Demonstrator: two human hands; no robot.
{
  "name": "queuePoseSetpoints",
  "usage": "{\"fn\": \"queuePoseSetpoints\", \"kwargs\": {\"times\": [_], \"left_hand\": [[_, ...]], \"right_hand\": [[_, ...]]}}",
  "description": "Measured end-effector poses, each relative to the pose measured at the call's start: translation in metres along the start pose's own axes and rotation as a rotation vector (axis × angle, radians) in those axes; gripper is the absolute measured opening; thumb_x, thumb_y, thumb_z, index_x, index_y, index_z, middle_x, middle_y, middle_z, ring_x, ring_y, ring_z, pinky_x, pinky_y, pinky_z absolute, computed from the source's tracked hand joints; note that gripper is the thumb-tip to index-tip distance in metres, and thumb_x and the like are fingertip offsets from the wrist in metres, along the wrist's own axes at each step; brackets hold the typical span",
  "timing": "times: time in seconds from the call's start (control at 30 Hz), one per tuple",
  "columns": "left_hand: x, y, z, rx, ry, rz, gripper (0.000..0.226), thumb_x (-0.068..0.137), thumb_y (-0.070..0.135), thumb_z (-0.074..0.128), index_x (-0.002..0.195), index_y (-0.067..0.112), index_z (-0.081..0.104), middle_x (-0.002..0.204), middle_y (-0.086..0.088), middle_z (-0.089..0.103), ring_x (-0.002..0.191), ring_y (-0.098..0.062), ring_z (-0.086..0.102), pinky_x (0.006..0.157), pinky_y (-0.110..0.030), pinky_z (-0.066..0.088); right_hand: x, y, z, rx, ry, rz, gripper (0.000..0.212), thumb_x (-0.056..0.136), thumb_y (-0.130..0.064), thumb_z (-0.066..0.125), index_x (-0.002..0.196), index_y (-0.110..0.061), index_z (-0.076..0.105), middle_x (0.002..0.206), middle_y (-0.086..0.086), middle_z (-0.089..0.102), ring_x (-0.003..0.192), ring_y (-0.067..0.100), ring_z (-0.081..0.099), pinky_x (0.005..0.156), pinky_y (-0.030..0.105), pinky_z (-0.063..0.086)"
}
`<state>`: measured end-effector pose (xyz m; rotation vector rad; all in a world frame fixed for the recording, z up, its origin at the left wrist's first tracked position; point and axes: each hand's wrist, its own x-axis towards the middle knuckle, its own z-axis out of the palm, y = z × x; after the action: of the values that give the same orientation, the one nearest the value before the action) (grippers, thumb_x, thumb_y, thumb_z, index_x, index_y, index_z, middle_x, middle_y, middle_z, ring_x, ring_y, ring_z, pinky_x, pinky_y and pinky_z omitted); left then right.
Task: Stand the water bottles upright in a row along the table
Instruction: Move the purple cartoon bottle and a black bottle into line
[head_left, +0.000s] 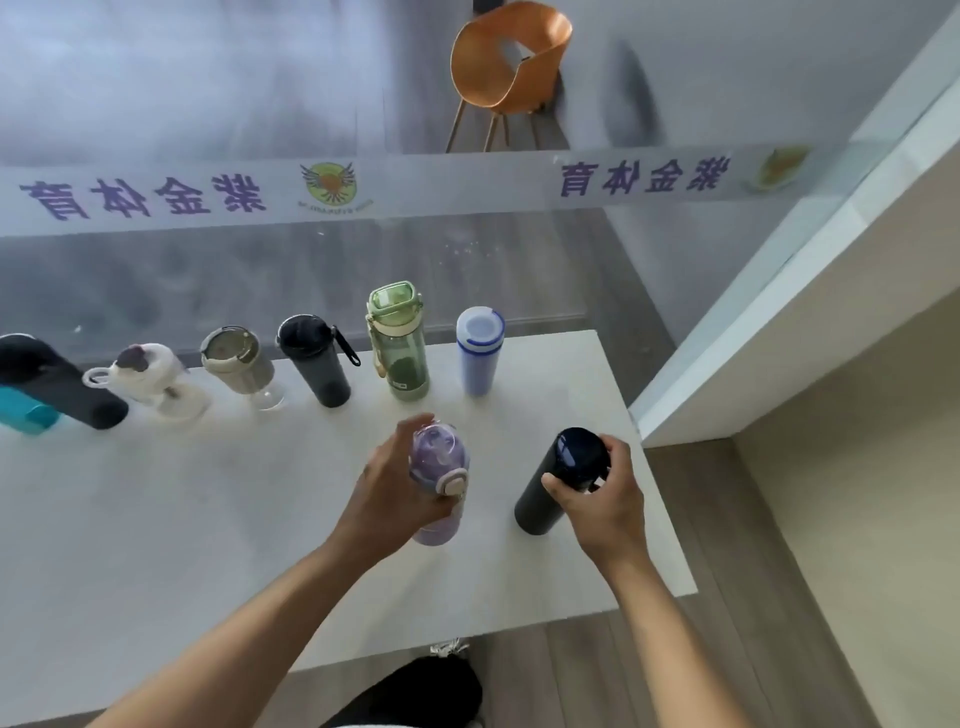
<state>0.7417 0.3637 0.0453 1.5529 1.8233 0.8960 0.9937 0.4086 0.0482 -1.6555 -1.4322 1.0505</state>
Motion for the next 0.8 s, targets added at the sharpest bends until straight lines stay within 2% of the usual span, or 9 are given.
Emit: {"fn": "queuePoseSetpoints", "kwargs": {"times": [0.1,0.2,0.3,0.47,0.67,0.73,0.8], "left_hand": [[0.032,0.009,0.022,0.016,-0.052,-0.013,0.087,0.058,0.041,0.085,0.130,0.045,0.036,0.117,0.009,0.060,0.099,-0.017,0.059,0.080,-0.034,0.051],[0.067,0.024,0.043,0.010,-0.095,0.034,0.083,0.060,0.037,0.084,0.128,0.042,0.038,0.112,0.008,0.062,0.093,-0.019,0.060,0.077,-0.031,0.052],[0.103,0.041,0.066,-0.010,-0.123,0.073,0.082,0.062,0.033,0.085,0.131,0.035,0.041,0.116,0.006,0.061,0.094,-0.019,0.059,0.080,-0.029,0.050],[0.161,0.062,0.107,0.002,-0.107,0.092,0.082,0.064,0.030,0.084,0.133,0.034,0.040,0.122,0.003,0.058,0.095,-0.019,0.058,0.083,-0.035,0.052],[0.213,0.073,0.140,0.027,-0.054,0.015,0.080,0.065,0.023,0.086,0.132,0.028,0.042,0.119,0.001,0.057,0.089,-0.017,0.053,0.072,-0.018,0.037],[0.224,0.073,0.146,0.043,-0.035,-0.010,0.079,0.065,0.020,0.086,0.132,0.025,0.043,0.117,-0.001,0.056,0.088,-0.018,0.053,0.069,-0.017,0.033],[0.232,0.074,0.150,0.049,-0.013,-0.033,0.080,0.065,0.021,0.087,0.131,0.027,0.043,0.118,-0.002,0.054,0.091,-0.019,0.054,0.073,-0.020,0.037]], "right_hand": [[0.023,0.006,-0.013,-0.020,0.017,0.007,0.064,0.071,-0.025,0.088,0.121,-0.034,0.048,0.110,-0.023,0.059,0.103,0.000,0.059,0.091,0.038,0.055],[0.041,0.012,-0.028,-0.028,0.047,-0.010,0.065,0.072,-0.024,0.088,0.121,-0.033,0.048,0.111,-0.023,0.058,0.104,0.003,0.059,0.091,0.040,0.055],[0.056,0.018,-0.043,-0.016,0.063,-0.001,0.064,0.073,-0.016,0.088,0.120,-0.031,0.049,0.109,-0.022,0.058,0.101,-0.002,0.058,0.090,0.038,0.055],[0.087,0.027,-0.064,-0.008,0.038,-0.018,0.063,0.073,-0.015,0.088,0.119,-0.035,0.049,0.109,-0.016,0.060,0.100,0.004,0.061,0.090,0.036,0.056],[0.128,0.034,-0.087,0.011,-0.026,-0.057,0.066,0.072,-0.015,0.089,0.114,-0.045,0.047,0.111,-0.016,0.059,0.103,0.005,0.061,0.090,0.030,0.055],[0.141,0.038,-0.095,0.017,-0.049,-0.065,0.067,0.072,-0.015,0.088,0.116,-0.044,0.046,0.111,-0.020,0.058,0.105,0.000,0.059,0.091,0.027,0.053],[0.151,0.041,-0.102,0.016,-0.060,-0.073,0.068,0.072,-0.015,0.088,0.120,-0.039,0.046,0.110,-0.024,0.056,0.105,-0.002,0.058,0.092,0.028,0.053]]}}
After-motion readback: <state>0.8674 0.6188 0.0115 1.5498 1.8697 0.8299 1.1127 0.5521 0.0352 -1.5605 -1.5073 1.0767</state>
